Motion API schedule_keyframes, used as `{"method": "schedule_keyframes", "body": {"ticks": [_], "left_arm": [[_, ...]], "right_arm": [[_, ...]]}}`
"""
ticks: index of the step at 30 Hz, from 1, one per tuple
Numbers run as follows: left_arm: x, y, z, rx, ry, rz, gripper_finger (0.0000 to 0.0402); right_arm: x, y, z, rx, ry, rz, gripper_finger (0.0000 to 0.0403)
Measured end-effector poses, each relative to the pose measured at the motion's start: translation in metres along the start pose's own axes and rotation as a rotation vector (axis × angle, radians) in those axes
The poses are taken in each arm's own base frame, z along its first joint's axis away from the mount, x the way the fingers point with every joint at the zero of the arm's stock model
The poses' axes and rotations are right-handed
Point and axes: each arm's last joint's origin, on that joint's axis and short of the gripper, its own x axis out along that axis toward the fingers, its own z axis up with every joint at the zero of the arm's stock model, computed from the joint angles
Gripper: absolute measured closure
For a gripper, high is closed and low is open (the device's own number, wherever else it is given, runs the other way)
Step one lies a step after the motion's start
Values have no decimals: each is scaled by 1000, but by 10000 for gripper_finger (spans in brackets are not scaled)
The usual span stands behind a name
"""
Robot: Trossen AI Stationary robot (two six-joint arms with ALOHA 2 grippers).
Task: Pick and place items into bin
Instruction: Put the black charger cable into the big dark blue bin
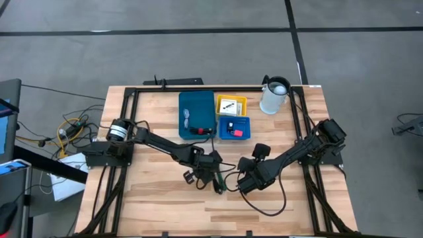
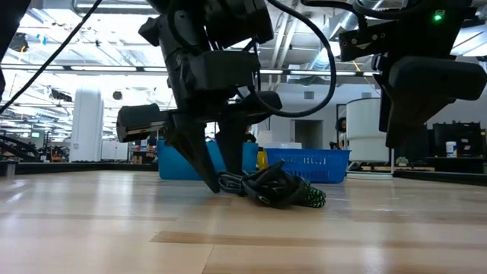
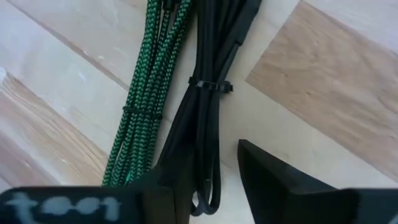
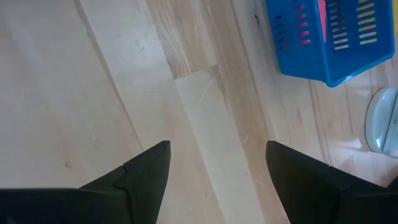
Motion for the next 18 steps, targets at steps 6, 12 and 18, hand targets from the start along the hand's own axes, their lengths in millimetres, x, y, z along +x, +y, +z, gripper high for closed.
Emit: {"method": "schedule_keyframes", "body": {"ticks": [6, 12, 18], "left_arm": [[-1, -3, -1, -28, 51, 6, 372], [-7, -12, 3, -58, 165, 74, 380], [-33, -20, 4, -73, 325, 216, 394]], "right_arm": [[0, 0, 0, -1, 0, -1, 143], [0, 0, 0, -2, -1, -1, 143], [0, 0, 0, -4, -1, -2, 143]]}}
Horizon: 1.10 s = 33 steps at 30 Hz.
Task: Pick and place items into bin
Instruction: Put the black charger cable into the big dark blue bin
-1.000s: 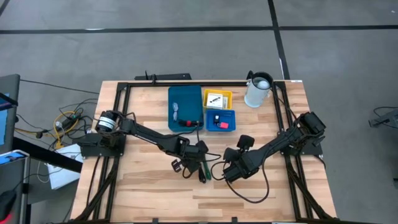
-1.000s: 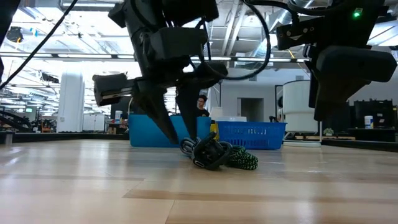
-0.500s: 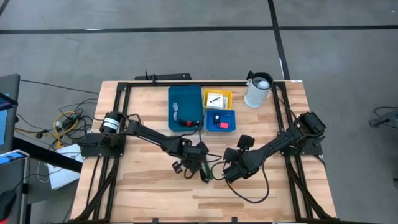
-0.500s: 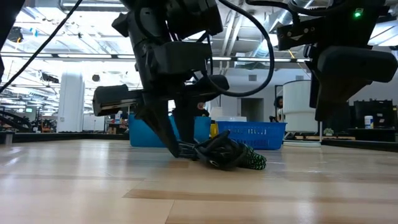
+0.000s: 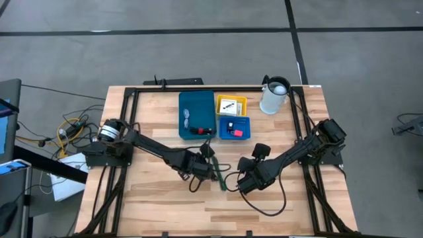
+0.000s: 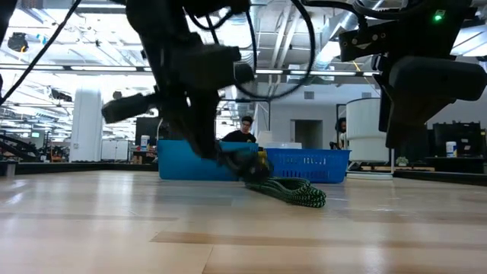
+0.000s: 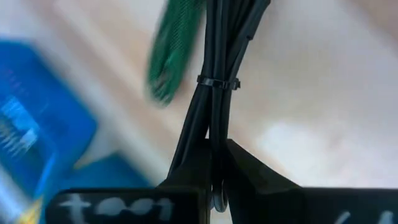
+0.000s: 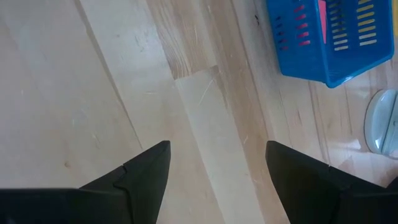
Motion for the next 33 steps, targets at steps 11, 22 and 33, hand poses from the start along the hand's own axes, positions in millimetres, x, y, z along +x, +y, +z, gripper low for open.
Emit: {"method": "schedule_keyframes", "body": {"ticks": [11, 22, 33], "left_arm": [[-66, 40, -42, -210, 62, 278, 393], [-88, 110, -146, -661, 128, 402, 375], [-61, 131, -173, -751, -27, 213, 373]], "right_arm": [[3, -4, 4, 10, 4, -6, 143], [2, -2, 3, 7, 2, -1, 143], [1, 0, 1, 26, 34, 37, 143]]}}
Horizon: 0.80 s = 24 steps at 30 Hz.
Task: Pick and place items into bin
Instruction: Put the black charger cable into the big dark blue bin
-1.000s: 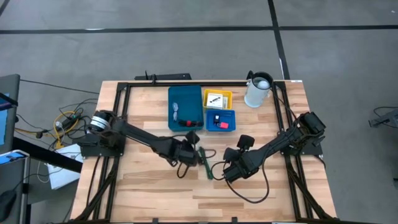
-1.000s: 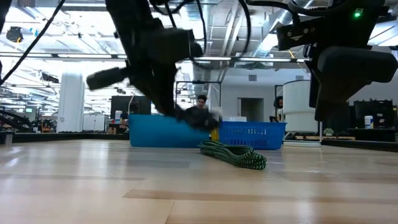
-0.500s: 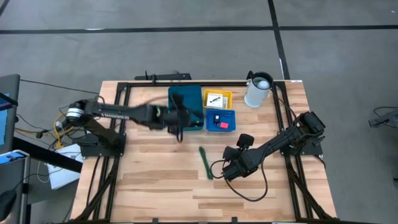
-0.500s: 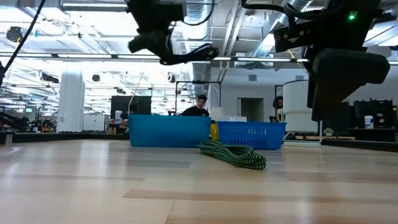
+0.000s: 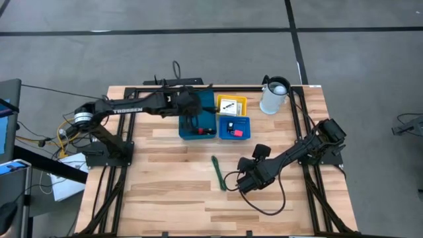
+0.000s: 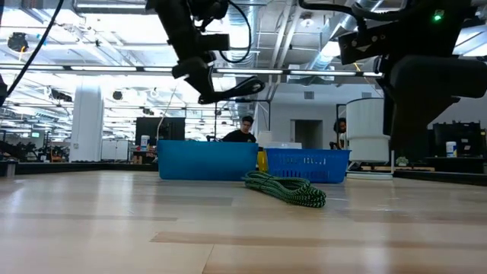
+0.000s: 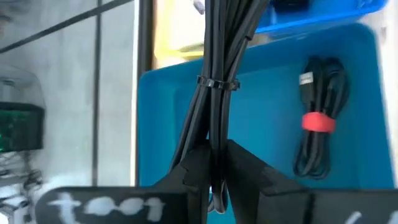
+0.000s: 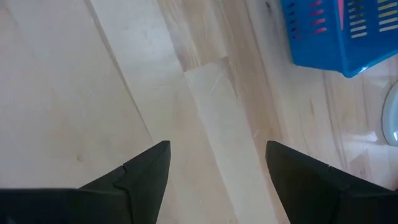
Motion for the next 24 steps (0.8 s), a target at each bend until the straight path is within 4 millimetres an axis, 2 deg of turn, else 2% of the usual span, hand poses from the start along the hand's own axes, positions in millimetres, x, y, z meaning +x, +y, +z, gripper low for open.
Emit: {"method": "schedule_keyframes", "body": {"ticks": [5, 8, 13, 18, 24], "left_arm": [[3, -2, 5, -39, -65, -66, 372], [4, 2, 6, -104, -91, -67, 372], [8, 12, -5, -186, -57, -117, 372], [12, 23, -13, -286, -32, -137, 372], [18, 20, -26, -285, 88, -182, 372]], "right_arm": [[-3, 8, -2, -67, -32, 35, 143], [-9, 18, -5, -152, -116, 51, 143], [-23, 21, -11, -234, -256, -9, 143], [-49, 5, -20, -236, -392, 6, 143], [-71, -29, -46, -186, -539, 115, 143]]}}
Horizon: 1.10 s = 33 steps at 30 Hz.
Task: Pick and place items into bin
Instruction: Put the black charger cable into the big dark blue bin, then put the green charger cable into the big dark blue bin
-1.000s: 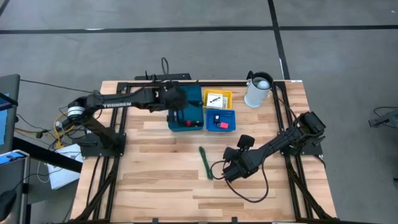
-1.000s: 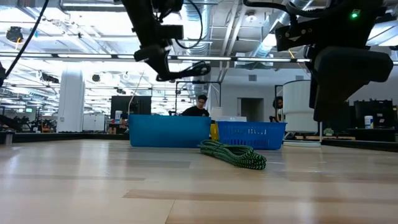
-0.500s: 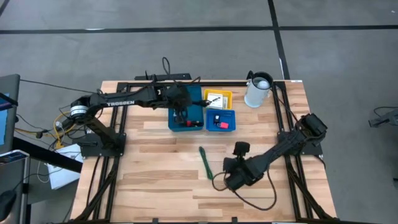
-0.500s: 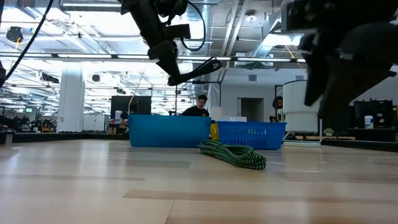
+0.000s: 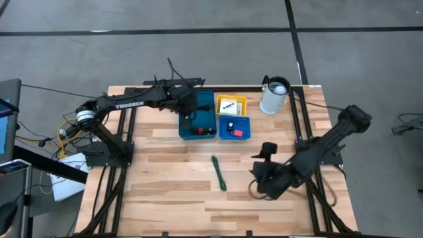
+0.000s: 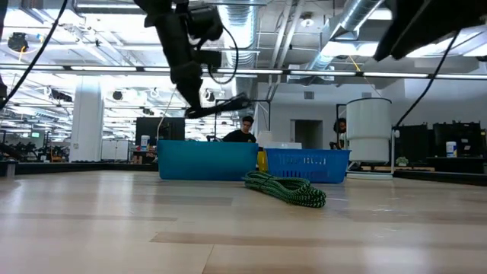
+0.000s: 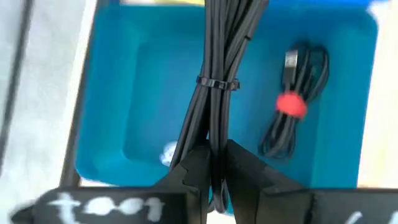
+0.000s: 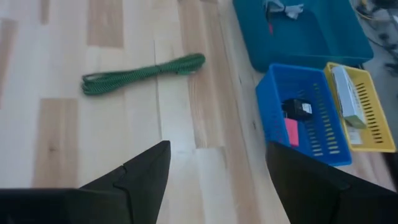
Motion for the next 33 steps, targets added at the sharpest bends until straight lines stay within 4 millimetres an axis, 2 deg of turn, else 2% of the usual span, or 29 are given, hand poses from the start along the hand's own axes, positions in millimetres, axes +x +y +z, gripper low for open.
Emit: {"method": "schedule_keyframes", "body": {"ticks": [4, 8, 13, 20, 23, 27, 33], "left_arm": [[8, -3, -3, -10, 43, 3, 372], [13, -8, 0, 18, 42, -1, 363], [16, -12, 3, 52, 39, 18, 315], [16, -20, 5, 172, 39, 46, 246], [15, -33, 8, 264, 12, -21, 234], [9, -64, 16, 420, -53, -76, 231], [-1, -107, 25, 576, -187, -150, 231]], "right_arm": [[-11, -15, -16, 73, -86, 55, 143], [-11, -25, -32, 122, -136, 85, 143], [0, -28, -53, 150, -130, 85, 143], [13, -23, -68, 199, -122, 84, 143], [16, -20, -71, 214, -145, 103, 143], [18, -14, -75, 205, -210, 104, 143], [15, -8, -81, 208, -334, -2, 143]]}}
